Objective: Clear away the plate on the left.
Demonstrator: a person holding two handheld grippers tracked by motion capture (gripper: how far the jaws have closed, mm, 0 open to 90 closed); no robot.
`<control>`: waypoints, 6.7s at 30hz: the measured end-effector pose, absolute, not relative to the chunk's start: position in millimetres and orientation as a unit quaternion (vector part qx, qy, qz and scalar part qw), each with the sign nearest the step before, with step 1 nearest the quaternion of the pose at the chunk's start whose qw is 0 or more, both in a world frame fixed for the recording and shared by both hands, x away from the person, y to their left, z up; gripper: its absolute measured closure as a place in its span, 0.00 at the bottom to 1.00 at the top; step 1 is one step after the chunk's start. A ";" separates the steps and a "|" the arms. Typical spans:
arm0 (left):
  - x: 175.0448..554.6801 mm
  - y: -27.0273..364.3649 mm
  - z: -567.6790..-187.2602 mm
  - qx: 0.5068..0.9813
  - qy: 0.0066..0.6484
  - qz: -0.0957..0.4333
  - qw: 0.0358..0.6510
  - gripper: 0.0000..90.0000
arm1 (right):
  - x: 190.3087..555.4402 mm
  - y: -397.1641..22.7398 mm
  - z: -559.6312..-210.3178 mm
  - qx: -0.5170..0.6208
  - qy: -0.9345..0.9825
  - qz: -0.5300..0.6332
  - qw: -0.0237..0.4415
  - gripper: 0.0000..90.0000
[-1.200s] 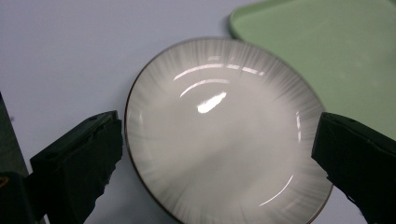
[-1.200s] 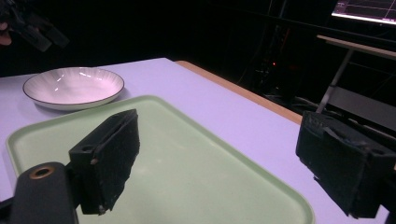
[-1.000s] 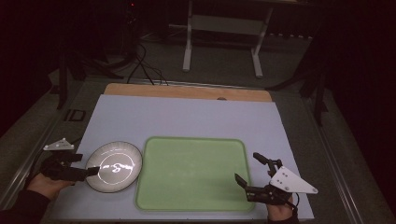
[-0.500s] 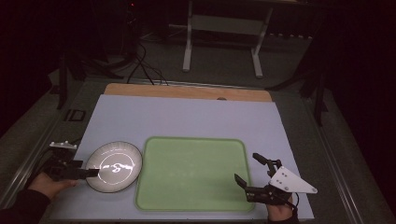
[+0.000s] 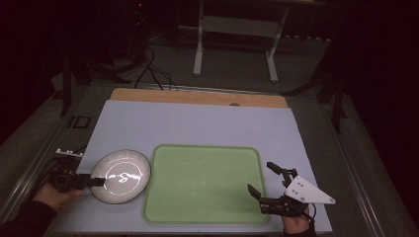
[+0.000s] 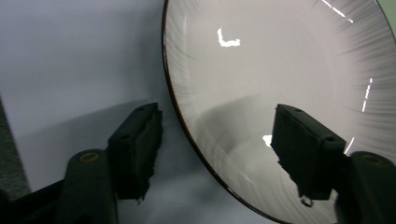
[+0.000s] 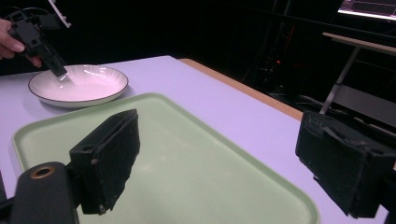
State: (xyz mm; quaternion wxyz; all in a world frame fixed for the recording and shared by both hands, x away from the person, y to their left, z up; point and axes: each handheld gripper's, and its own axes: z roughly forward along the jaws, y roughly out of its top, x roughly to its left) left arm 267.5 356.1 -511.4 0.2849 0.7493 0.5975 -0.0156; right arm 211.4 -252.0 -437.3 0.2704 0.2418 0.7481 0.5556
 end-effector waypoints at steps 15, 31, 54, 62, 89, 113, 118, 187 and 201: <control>275.5 365.4 -515.7 0.733 0.617 -0.047 0.283 0.77 | 212.0 -251.8 -437.7 0.243 0.749 0.556 0.265 0.15; 280.9 381.7 -521.2 0.675 0.656 -0.114 0.317 0.90 | 214.0 -252.7 -438.6 0.247 0.749 0.560 0.253 0.15; 281.1 378.0 -498.4 0.658 0.672 -0.087 0.329 0.94 | 214.1 -252.7 -438.7 0.248 0.748 0.563 0.250 0.15; 280.8 373.6 -489.3 0.654 0.674 -0.079 0.334 0.93 | 214.5 -253.0 -438.9 0.248 0.747 0.564 0.249 0.15; 294.2 355.3 -453.0 0.654 0.658 -0.080 0.364 0.93 | 214.4 -254.3 -438.5 0.248 0.746 0.566 0.249 0.15; 320.1 307.7 -402.2 0.691 0.614 -0.069 0.374 0.93 | 213.4 -255.0 -438.0 0.249 0.745 0.566 0.252 0.15; 326.1 296.3 -395.4 0.702 0.602 -0.071 0.374 0.93 | 211.3 -253.3 -437.3 0.244 0.747 0.560 0.262 0.15; 377.3 99.9 -457.7 0.796 0.480 -0.145 0.339 0.93 | 208.1 -261.2 -435.5 0.245 0.735 0.573 0.267 0.16; 378.4 94.2 -477.5 0.796 0.486 -0.147 0.330 0.93 | 208.4 -260.6 -436.2 0.246 0.737 0.571 0.265 0.16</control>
